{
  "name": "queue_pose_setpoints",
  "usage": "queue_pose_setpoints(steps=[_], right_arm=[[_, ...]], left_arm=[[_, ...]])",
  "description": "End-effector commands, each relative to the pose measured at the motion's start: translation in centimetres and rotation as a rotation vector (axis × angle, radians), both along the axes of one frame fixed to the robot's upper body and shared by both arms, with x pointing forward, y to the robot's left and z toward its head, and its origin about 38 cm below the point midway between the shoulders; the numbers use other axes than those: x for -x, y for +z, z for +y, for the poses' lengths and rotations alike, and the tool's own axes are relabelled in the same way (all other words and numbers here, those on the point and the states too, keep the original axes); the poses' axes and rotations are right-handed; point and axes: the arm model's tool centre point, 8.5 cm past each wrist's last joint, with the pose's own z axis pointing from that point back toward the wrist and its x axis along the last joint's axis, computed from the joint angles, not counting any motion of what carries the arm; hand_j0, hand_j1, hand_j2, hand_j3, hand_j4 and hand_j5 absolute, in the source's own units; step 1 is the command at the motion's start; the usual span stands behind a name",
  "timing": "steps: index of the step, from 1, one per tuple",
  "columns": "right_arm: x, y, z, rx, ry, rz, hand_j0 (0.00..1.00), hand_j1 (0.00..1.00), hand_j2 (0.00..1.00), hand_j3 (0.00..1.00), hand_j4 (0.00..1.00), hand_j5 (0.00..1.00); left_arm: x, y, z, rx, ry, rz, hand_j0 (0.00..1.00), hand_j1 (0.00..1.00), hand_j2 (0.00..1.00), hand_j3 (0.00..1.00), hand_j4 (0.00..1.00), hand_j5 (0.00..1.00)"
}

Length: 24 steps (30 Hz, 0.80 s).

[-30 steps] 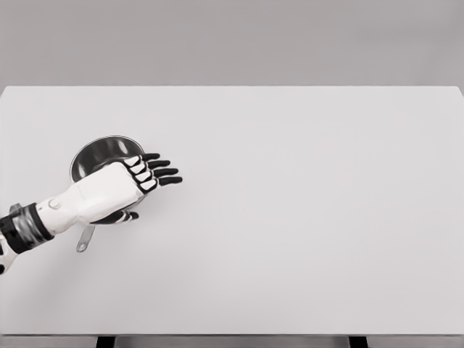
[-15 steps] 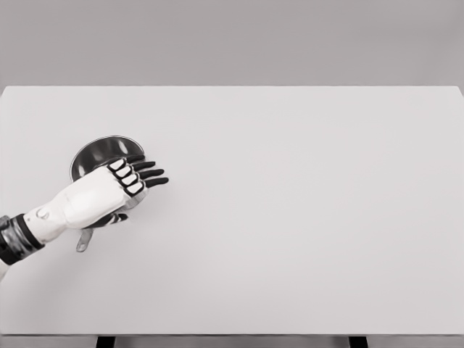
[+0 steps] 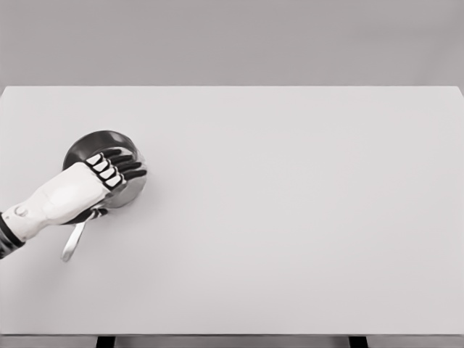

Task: Rotate pot handle

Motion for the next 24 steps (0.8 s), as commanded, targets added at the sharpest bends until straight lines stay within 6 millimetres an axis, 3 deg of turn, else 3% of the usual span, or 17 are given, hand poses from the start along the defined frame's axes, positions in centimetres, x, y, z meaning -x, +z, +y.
queue_pose_setpoints(steps=[1, 5, 24], right_arm=[[0.0, 0.0, 0.0, 0.000, -0.001, 0.000, 1.00, 1.00, 1.00, 1.00, 1.00, 1.00], [0.0, 0.0, 0.0, 0.000, -0.001, 0.000, 1.00, 1.00, 1.00, 1.00, 1.00, 1.00], [0.0, 0.0, 0.0, 0.000, -0.001, 0.000, 1.00, 1.00, 1.00, 1.00, 1.00, 1.00]], left_arm=[[-0.2, 0.0, 0.7, -0.002, 0.017, 0.002, 1.00, 1.00, 1.00, 1.00, 1.00, 1.00], [-0.4, 0.1, 1.2, -0.009, 0.032, 0.001, 1.00, 1.00, 1.00, 1.00, 1.00, 1.00], [-0.7, 1.2, 13.1, -0.051, 0.368, -0.012, 1.00, 1.00, 1.00, 1.00, 1.00, 1.00]])
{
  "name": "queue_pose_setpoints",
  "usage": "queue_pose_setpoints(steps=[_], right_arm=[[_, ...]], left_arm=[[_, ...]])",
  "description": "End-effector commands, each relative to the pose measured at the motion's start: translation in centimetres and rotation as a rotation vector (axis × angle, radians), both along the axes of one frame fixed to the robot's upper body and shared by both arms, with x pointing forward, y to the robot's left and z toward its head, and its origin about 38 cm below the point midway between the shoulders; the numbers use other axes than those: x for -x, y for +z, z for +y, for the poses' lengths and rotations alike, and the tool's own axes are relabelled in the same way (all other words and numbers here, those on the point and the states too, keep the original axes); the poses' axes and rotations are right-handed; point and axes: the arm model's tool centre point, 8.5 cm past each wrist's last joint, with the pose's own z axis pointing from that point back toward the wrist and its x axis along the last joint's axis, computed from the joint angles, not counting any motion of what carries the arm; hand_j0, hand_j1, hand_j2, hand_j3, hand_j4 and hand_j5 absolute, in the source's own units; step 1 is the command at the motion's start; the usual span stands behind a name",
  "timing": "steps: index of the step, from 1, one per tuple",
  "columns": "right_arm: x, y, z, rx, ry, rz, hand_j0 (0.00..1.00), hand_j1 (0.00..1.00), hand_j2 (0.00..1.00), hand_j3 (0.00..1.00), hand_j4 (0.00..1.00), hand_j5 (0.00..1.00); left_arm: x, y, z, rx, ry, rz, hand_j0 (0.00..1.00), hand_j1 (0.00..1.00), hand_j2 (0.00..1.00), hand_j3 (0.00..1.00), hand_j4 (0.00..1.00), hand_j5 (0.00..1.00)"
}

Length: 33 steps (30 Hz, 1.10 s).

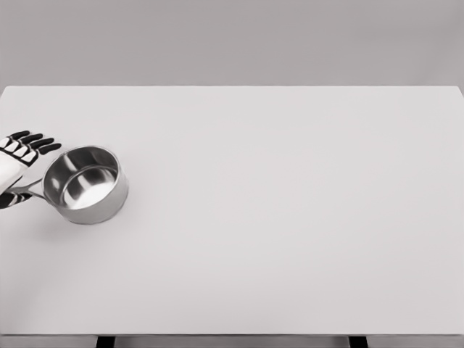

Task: Rotate pot handle

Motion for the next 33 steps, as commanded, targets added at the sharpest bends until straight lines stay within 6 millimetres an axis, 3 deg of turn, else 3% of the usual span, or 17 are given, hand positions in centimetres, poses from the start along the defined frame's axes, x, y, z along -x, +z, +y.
queue_pose_setpoints(steps=[1, 7, 33], right_arm=[[0.0, 0.0, 0.0, 0.000, -0.001, 0.000, 1.00, 1.00, 1.00, 1.00, 1.00, 1.00], [0.0, 0.0, 0.0, 0.000, -0.001, 0.000, 1.00, 1.00, 1.00, 1.00, 1.00, 1.00], [0.0, 0.0, 0.0, 0.000, -0.001, -0.001, 1.00, 1.00, 1.00, 1.00, 1.00, 1.00]], left_arm=[[0.0, 0.1, 1.8, 0.001, 0.049, 0.003, 1.00, 1.00, 1.00, 1.00, 1.00, 1.00], [-0.4, 0.0, 4.6, -0.014, 0.121, 0.022, 1.00, 1.00, 1.00, 1.00, 1.00, 1.00], [-1.8, 0.5, 5.2, -0.038, 0.147, -0.002, 1.00, 1.00, 1.00, 1.00, 1.00, 1.00]])
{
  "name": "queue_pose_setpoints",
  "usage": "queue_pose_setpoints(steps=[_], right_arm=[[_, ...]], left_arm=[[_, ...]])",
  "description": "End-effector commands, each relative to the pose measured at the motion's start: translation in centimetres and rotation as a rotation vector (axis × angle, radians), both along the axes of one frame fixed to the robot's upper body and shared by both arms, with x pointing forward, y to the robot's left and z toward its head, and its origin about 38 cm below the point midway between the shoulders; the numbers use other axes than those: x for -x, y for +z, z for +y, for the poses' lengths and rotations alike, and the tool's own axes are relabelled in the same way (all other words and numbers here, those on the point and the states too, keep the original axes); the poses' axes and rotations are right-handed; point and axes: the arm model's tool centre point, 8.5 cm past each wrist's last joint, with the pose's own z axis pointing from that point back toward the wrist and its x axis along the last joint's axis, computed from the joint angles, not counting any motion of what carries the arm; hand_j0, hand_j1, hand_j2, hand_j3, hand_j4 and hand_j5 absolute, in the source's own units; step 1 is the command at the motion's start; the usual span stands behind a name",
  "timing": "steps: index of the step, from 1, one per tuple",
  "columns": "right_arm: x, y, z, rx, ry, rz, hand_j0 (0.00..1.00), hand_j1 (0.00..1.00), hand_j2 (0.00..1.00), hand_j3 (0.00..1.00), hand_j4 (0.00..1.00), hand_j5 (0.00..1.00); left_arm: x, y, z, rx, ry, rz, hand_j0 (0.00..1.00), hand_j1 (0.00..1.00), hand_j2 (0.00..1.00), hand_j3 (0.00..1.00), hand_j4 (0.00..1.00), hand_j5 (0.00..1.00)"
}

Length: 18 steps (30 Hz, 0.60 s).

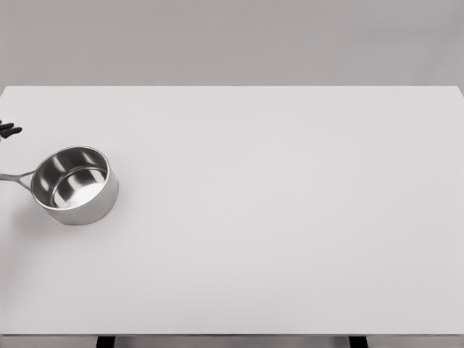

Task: Rotate pot handle

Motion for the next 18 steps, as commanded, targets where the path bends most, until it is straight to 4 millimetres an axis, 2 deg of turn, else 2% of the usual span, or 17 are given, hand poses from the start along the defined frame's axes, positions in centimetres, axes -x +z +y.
queue_pose_setpoints(steps=[1, 9, 15, 18], right_arm=[[0.0, 0.0, 0.0, 0.000, -0.001, 0.000, 1.00, 1.00, 1.00, 1.00, 1.00, 1.00], [0.0, 0.0, 0.0, 0.000, -0.001, 0.000, 1.00, 1.00, 1.00, 1.00, 1.00, 1.00], [0.0, 0.0, 0.0, 0.000, -0.001, -0.001, 1.00, 1.00, 1.00, 1.00, 1.00, 1.00], [0.0, 0.0, 0.0, 0.000, 0.001, -0.001, 1.00, 1.00, 1.00, 1.00, 1.00, 1.00]], left_arm=[[0.0, -0.1, 0.0, 0.004, 0.001, 0.001, 1.00, 1.00, 1.00, 1.00, 1.00, 1.00], [0.4, 0.0, 0.5, -0.013, 0.004, 0.014, 1.00, 1.00, 1.00, 1.00, 1.00, 1.00], [0.6, -0.1, 0.2, -0.001, -0.002, 0.011, 1.00, 1.00, 1.00, 1.00, 1.00, 1.00], [0.5, 0.4, -0.5, -0.002, -0.025, -0.005, 1.00, 1.00, 1.00, 1.00, 1.00, 1.00]])
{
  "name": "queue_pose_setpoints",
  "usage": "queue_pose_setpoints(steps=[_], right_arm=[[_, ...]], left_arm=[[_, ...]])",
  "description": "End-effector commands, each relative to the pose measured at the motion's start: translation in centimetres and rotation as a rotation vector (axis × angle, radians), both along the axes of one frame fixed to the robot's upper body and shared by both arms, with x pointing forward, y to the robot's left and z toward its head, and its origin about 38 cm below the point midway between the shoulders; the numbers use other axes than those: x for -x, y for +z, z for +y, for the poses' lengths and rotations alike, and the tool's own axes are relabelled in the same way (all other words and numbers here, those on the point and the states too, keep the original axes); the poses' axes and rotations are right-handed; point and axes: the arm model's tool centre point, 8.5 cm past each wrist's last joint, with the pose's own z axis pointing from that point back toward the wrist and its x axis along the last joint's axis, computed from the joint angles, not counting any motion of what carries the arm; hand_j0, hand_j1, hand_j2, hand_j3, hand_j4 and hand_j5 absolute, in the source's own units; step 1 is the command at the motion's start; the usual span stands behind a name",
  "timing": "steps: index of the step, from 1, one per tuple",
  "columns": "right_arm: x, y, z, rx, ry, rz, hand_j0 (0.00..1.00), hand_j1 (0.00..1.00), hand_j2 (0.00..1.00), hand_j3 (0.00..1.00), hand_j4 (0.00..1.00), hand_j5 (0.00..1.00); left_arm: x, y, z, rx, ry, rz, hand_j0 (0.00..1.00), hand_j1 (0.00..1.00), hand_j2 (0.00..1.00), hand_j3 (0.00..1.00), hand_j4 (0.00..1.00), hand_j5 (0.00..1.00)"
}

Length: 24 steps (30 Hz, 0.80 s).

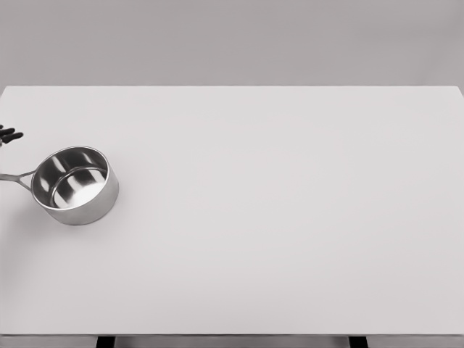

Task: Rotate pot handle

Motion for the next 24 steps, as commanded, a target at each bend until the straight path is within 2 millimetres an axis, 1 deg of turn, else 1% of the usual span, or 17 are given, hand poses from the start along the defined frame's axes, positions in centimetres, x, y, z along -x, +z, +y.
queue_pose_setpoints(steps=[1, 3, 5, 6, 8, 11, 15, 18, 20, 21, 22, 24], right_arm=[[0.0, 0.0, 0.0, 0.000, -0.001, 0.000, 1.00, 1.00, 1.00, 1.00, 1.00, 1.00], [0.0, 0.0, 0.0, 0.000, -0.001, 0.000, 1.00, 1.00, 1.00, 1.00, 1.00, 1.00], [0.0, 0.0, 0.0, 0.000, -0.001, 0.000, 1.00, 1.00, 1.00, 1.00, 1.00, 1.00], [0.0, 0.0, 0.0, 0.000, -0.001, 0.000, 1.00, 1.00, 1.00, 1.00, 1.00, 1.00], [0.0, 0.0, 0.0, 0.000, -0.001, 0.000, 1.00, 1.00, 1.00, 1.00, 1.00, 1.00], [0.0, 0.0, 0.0, 0.000, -0.001, -0.002, 1.00, 1.00, 1.00, 1.00, 1.00, 1.00], [0.0, 0.0, 0.0, 0.000, -0.001, -0.002, 1.00, 1.00, 1.00, 1.00, 1.00, 1.00], [0.0, 0.0, 0.0, 0.000, -0.001, 0.000, 1.00, 1.00, 1.00, 1.00, 1.00, 1.00], [0.0, 0.0, 0.0, 0.000, -0.001, -0.002, 1.00, 1.00, 1.00, 1.00, 1.00, 1.00], [0.0, 0.0, 0.0, 0.000, -0.001, 0.000, 1.00, 1.00, 1.00, 1.00, 1.00, 1.00], [0.0, 0.0, 0.0, 0.000, -0.001, -0.002, 1.00, 1.00, 1.00, 1.00, 1.00, 1.00], [0.0, 0.0, 0.0, 0.000, -0.001, -0.002, 1.00, 1.00, 1.00, 1.00, 1.00, 1.00]], left_arm=[[-0.1, 0.5, -0.4, 0.007, -0.014, -0.016, 1.00, 1.00, 1.00, 1.00, 1.00, 1.00], [0.0, 0.6, -0.7, 0.010, -0.023, -0.018, 1.00, 1.00, 1.00, 1.00, 1.00, 1.00], [0.6, 0.6, -1.8, 0.022, -0.055, -0.017, 1.00, 1.00, 1.00, 1.00, 1.00, 1.00], [0.8, 0.7, -1.9, 0.020, -0.060, -0.019, 1.00, 1.00, 1.00, 1.00, 1.00, 1.00], [1.0, 0.7, -1.6, 0.020, -0.052, -0.019, 1.00, 1.00, 1.00, 1.00, 1.00, 1.00], [1.2, 1.4, -1.1, 0.024, -0.038, -0.039, 1.00, 1.00, 1.00, 1.00, 1.00, 1.00], [1.4, 2.5, -2.8, 0.054, -0.090, -0.072, 1.00, 1.00, 1.00, 1.00, 1.00, 1.00], [1.3, 3.2, -3.4, 0.069, -0.110, -0.090, 1.00, 1.00, 1.00, 1.00, 1.00, 1.00], [1.3, 4.6, -2.6, 0.074, -0.092, -0.124, 1.00, 1.00, 1.00, 1.00, 1.00, 1.00], [1.3, 5.7, -2.0, 0.097, -0.076, -0.157, 1.00, 1.00, 1.00, 1.00, 1.00, 1.00], [1.2, 6.7, -2.3, 0.122, -0.089, -0.184, 1.00, 1.00, 1.00, 1.00, 1.00, 1.00], [1.3, 7.3, -3.8, 0.134, -0.136, -0.200, 1.00, 1.00, 1.00, 1.00, 1.00, 1.00]])
